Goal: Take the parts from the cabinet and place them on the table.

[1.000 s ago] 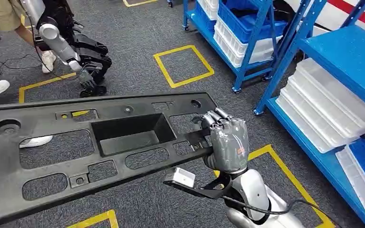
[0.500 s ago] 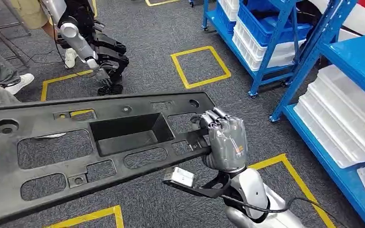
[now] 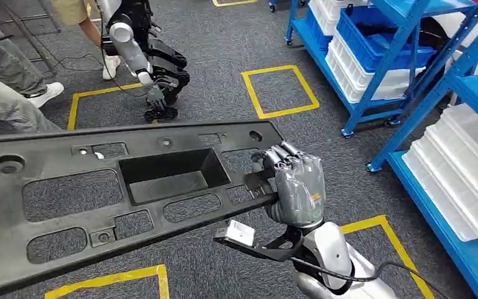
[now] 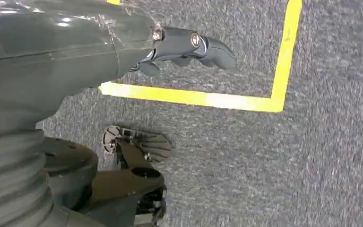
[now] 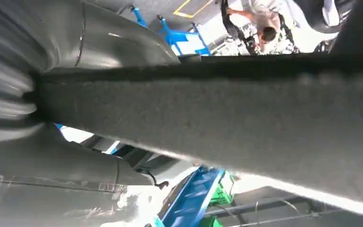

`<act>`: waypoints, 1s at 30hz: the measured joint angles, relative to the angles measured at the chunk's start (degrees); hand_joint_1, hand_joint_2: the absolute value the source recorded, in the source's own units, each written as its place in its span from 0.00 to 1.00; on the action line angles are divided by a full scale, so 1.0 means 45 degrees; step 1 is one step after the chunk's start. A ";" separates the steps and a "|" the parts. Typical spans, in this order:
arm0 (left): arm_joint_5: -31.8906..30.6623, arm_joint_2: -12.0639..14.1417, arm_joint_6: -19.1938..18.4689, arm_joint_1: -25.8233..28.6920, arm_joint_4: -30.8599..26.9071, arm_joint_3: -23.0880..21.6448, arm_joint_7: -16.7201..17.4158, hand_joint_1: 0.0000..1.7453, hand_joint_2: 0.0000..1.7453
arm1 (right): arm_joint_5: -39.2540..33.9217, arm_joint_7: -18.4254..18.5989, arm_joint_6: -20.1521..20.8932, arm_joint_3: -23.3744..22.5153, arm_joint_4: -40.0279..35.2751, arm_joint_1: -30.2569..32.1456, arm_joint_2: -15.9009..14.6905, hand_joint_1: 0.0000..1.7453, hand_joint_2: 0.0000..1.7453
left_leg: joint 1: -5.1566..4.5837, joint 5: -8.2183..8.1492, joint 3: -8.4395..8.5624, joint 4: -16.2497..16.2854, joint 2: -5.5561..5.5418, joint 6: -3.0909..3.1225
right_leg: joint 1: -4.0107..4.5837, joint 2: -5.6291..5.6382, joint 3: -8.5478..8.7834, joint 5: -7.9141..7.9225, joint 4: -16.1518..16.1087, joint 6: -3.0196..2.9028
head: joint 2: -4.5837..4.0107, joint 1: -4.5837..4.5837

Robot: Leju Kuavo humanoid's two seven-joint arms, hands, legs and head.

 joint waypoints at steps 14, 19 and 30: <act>-0.0102 -0.0005 -0.0005 -0.0048 0.0000 0.0000 0.0058 0.00 1.00 | 0.0034 0.0000 0.0000 -0.0005 -0.0005 0.0017 0.0039 1.00 1.00 | 0.0138 -0.2002 -0.1833 0.4166 0.0097 -0.0808 | 0.0016 -0.0226 0.1558 0.1783 -0.3628 -0.0542 | 0.0000 -0.0131; -0.0112 -0.0005 0.0000 -0.0048 -0.0005 0.0000 0.0063 0.00 1.00 | 0.0039 -0.0039 0.0000 -0.0005 -0.0005 0.0011 0.0039 1.00 1.00 | 0.0159 -0.0011 -0.0286 0.0604 0.0488 -0.0631 | -0.0004 -0.0509 0.1807 0.1612 -0.3641 -0.0412 | 0.0000 -0.0136; -0.0160 -0.0005 0.0000 -0.0061 -0.0005 0.0000 0.0068 0.00 1.00 | -0.0010 -0.0107 0.0015 -0.0010 0.0000 0.0007 0.0049 1.00 1.00 | -0.0008 -0.0019 0.0021 0.0010 0.0022 0.0001 | 0.0017 -0.0018 0.0030 -0.0098 0.0010 -0.0076 | 0.0000 0.0005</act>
